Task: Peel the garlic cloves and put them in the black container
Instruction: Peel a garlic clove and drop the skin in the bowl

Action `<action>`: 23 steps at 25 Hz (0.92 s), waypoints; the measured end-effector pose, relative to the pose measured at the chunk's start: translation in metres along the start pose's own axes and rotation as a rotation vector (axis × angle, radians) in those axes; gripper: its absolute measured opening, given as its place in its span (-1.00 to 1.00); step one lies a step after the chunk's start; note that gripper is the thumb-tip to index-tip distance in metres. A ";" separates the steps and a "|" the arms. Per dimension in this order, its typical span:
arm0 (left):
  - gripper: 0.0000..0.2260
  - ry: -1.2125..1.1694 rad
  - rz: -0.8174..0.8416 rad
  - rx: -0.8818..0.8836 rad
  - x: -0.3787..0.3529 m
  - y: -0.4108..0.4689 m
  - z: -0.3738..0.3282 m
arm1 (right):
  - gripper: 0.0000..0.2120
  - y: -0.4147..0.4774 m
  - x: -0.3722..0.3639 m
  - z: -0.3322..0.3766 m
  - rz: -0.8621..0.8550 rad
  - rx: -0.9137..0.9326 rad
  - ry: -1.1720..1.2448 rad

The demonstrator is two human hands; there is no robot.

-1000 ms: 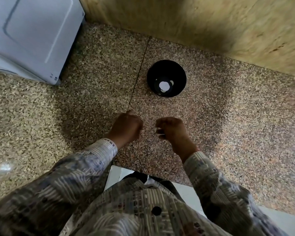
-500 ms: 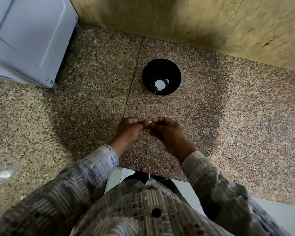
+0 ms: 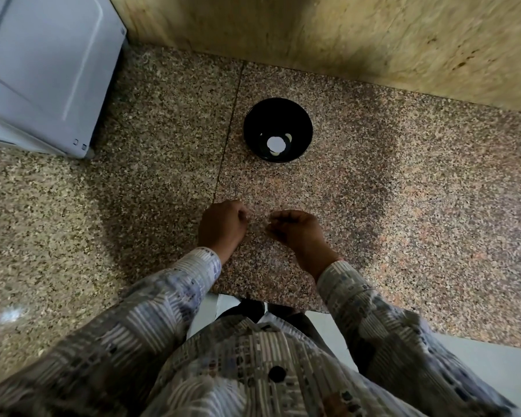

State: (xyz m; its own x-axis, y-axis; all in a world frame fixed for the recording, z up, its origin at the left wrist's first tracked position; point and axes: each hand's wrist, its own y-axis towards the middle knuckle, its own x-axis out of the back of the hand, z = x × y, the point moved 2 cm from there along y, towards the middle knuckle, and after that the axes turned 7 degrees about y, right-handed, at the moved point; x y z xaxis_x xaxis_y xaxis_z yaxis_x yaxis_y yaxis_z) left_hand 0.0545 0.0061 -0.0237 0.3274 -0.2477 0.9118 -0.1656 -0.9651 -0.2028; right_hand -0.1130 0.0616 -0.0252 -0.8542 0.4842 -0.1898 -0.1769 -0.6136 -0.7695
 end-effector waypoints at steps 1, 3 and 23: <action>-0.86 0.044 0.000 -0.016 -0.001 -0.002 -0.001 | -0.82 -0.001 0.001 0.001 -0.012 0.012 -0.048; -0.74 0.119 -0.006 -0.068 -0.001 -0.009 -0.004 | -0.83 0.000 0.003 0.003 -0.032 0.039 -0.113; -0.90 -0.455 0.229 -0.034 -0.005 -0.013 -0.031 | -0.91 -0.015 0.010 0.021 -0.005 0.301 -0.493</action>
State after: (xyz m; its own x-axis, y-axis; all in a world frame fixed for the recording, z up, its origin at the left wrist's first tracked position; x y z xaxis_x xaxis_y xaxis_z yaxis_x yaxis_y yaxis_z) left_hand 0.0258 0.0220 -0.0141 0.6501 -0.4720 0.5955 -0.3082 -0.8801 -0.3611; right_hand -0.1298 0.0623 -0.0028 -0.9673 0.1837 0.1750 -0.2508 -0.7974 -0.5489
